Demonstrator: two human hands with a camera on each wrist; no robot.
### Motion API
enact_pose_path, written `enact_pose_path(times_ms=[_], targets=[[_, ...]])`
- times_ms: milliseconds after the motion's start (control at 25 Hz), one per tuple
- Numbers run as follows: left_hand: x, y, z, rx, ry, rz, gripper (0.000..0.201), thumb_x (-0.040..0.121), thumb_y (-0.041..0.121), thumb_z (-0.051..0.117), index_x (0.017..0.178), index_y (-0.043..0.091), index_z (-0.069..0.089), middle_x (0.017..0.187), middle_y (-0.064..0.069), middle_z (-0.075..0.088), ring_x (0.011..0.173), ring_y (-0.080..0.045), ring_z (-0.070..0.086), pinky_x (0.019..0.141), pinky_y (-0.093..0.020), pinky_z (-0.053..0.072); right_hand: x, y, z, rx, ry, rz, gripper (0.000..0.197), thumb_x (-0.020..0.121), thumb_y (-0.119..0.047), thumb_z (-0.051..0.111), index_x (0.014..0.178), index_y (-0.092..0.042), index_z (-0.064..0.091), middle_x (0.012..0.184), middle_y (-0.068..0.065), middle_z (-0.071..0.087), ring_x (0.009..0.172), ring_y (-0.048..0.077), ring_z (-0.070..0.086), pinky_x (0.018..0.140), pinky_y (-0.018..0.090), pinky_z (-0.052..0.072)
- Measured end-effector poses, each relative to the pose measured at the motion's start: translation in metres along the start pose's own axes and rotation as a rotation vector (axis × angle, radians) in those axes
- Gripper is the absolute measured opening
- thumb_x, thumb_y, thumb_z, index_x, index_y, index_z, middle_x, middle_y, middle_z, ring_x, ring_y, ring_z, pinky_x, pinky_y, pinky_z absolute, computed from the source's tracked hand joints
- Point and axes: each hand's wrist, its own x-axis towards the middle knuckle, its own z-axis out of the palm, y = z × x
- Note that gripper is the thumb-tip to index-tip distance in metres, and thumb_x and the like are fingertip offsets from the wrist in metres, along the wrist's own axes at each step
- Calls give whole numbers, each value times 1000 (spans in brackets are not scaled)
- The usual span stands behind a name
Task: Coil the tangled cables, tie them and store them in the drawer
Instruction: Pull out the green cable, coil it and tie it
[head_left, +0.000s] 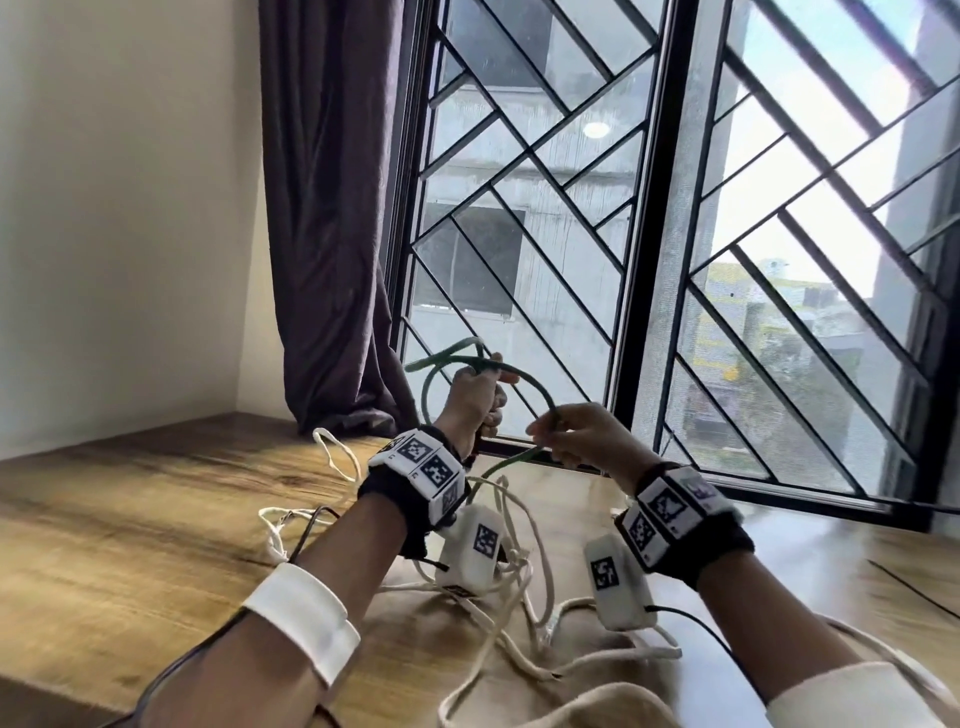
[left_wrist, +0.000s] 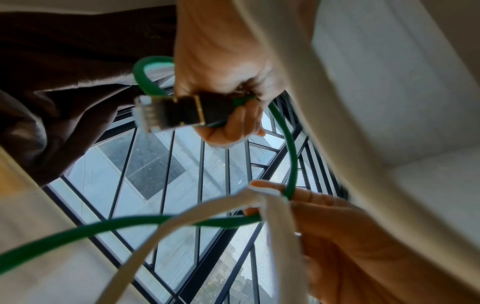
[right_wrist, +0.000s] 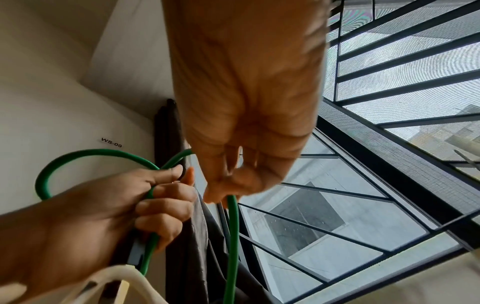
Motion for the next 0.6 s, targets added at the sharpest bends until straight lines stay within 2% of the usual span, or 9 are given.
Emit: enact_pose_path(times_ms=[40,120,200,240,320,400,480,560,600], targets=[[-1,0,0,41,-25,-15,33,102,32,36,83,11,53,51,3,30,28,-3,24,34,-11,16,1,0,-1,146,88,-16,18,87,9,54,103,11,62,73,10,56,49,7,54,49,12,50],[-5,-1,0,161,-83,-46,25,100,29,39,89,12,52,56,2,31,28,-2,26,32,-12,17,6,-1,-10,374,367,-126,20,87,11,51,102,5,63,76,7,58,58,14,59,57,18,55],[-8,-2,1,248,-162,-17,15,98,23,45,90,12,50,58,1,33,28,-2,28,31,-12,21,9,-6,-22,280,676,-254,15,89,1,55,98,-8,63,75,-2,60,61,14,60,57,21,55],[-9,-2,2,278,-201,22,12,97,19,48,89,10,49,58,0,35,29,-2,30,31,-13,23,8,-9,-28,182,800,-291,12,89,-6,57,97,-13,62,73,-7,60,59,8,59,57,24,55],[-9,-2,3,310,-225,97,7,96,12,51,91,6,51,57,-2,38,30,-2,31,32,-15,25,5,-14,-36,62,956,-341,8,88,-14,58,94,-17,60,73,-16,57,58,0,57,61,26,50],[-10,-2,5,308,-209,124,8,96,11,51,88,8,52,59,-2,38,35,-3,31,35,-15,26,-3,-18,-47,-42,1032,-413,7,87,-15,58,94,-14,61,73,-18,56,60,-3,55,62,22,45],[-10,-2,7,322,-191,166,16,97,13,50,80,14,51,61,0,38,44,-5,33,39,-13,27,-6,-19,-61,-72,1012,-448,4,87,-13,58,89,-17,58,74,-17,57,59,-3,57,61,19,48],[-11,-2,10,316,-183,211,20,97,14,49,77,16,52,60,1,38,47,-6,33,41,-13,28,-6,-20,-75,56,916,-404,18,86,-8,59,80,-24,52,74,-13,59,60,2,60,68,27,55],[-12,-2,13,304,-206,214,21,97,13,47,77,16,53,59,0,38,44,-4,33,40,-13,26,-6,-18,-79,176,849,-346,21,87,-5,59,78,-24,51,77,-6,60,62,8,60,70,32,57]])
